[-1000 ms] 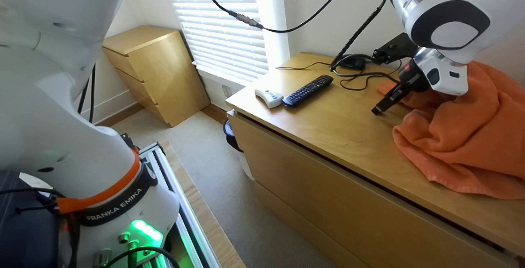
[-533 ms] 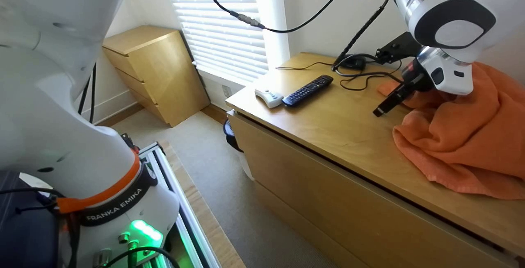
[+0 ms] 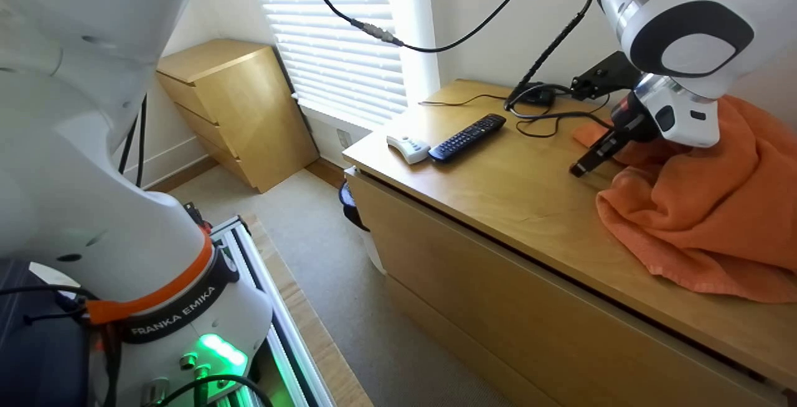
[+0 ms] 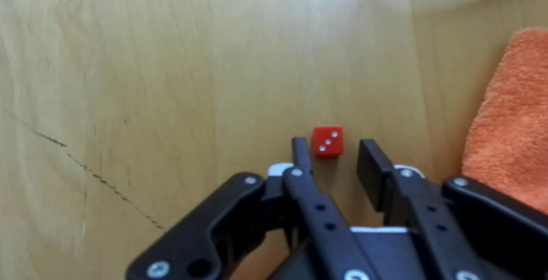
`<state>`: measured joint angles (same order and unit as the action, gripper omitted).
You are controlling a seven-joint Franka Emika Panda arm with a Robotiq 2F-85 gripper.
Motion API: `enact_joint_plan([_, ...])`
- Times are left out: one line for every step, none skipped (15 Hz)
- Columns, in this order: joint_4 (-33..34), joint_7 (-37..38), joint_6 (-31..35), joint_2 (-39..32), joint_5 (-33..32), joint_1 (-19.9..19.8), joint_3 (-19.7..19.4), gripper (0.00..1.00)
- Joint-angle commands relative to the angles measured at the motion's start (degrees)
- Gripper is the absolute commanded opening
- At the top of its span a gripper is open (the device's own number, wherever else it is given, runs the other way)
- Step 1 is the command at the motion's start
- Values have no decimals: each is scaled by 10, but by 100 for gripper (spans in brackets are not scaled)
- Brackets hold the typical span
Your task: Pick up the dice and turn it to the left once, put the dice back onto the top of the chest of drawers
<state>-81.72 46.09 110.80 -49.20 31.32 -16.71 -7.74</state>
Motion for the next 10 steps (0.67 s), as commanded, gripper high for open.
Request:
enact_joint_plan([14, 8, -15, -11, -4, -3, -1, 5])
enact_joint_plan([7, 10, -12, -4, -6, 1, -2, 1])
enact_joint_plan([-4, 14, -4, 5, -10, 7, -5, 2])
enact_joint_plan([-19, 17, 8, 17, -16, 16, -8, 4])
enact_joint_plan([-28, 18, 13, 24, -21, 22, -10, 4])
enact_joint_plan([-39, 22, 21, 35, -29, 31, -13, 4])
enact_joint_plan([-55, 31, 34, 48, -37, 42, -17, 4])
enact_joint_plan([-67, 40, 47, 59, -47, 54, -22, 4])
enact_joint_plan([-89, 51, 74, 75, -62, 70, -29, 4])
enact_joint_plan([-107, 61, 100, 88, -80, 85, -37, 4])
